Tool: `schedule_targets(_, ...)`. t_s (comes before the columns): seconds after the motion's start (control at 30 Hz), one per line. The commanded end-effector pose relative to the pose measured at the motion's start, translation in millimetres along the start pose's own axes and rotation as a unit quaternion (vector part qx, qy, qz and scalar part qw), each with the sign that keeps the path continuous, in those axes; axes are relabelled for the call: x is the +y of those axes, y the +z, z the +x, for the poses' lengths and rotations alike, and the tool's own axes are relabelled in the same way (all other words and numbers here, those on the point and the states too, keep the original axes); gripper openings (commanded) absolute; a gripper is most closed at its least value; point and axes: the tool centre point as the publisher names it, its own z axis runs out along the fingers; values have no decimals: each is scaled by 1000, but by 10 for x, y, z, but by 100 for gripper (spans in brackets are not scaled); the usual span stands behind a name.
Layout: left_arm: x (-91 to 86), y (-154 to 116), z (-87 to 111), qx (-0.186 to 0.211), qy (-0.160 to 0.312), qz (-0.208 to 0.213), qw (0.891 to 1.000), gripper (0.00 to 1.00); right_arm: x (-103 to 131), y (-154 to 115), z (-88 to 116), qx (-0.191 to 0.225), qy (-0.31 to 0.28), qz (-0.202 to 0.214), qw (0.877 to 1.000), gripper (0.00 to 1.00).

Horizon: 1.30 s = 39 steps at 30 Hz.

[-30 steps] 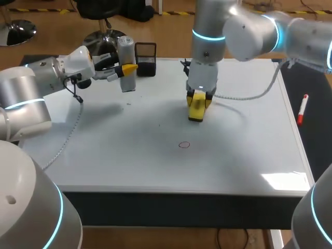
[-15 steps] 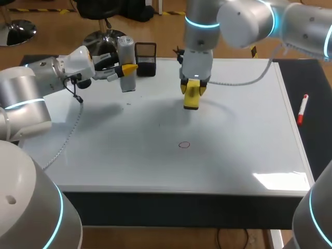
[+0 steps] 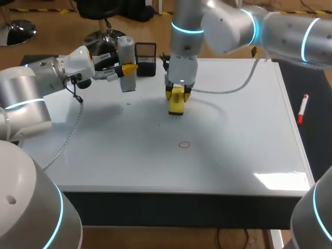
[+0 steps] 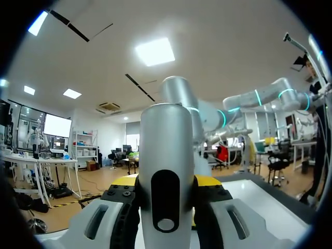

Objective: Pick up the inspection probe, press it on each red-marked spot on the whiteboard one by one, put down the probe, pick up the eraser, and wipe off all the red marks.

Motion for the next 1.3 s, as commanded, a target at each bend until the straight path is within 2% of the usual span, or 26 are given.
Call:
schedule_targets(0.03, -8, 4, 2, 0, 0, 0, 1000, 0, -19, 97, -8, 3, 1, -9, 1000, 0)
schedule_targets(0.33, -8, 4, 2, 0, 0, 0, 1000, 0, 75, 216, 68, 5, 11, -24, 1000, 0)
schedule_targets(0.67, -8, 4, 2, 0, 0, 0, 1000, 0, 156, 341, 299, 12, 35, -40, 999, 0)
schedule_targets(1.07, -8, 4, 2, 0, 0, 0, 1000, 0, 199, 338, 656, 22, 71, -43, 996, 0)
schedule_targets(1.3, -8, 4, 2, 0, 0, 0, 1000, 0, 198, 311, 736, 27, 77, -42, 996, 0)
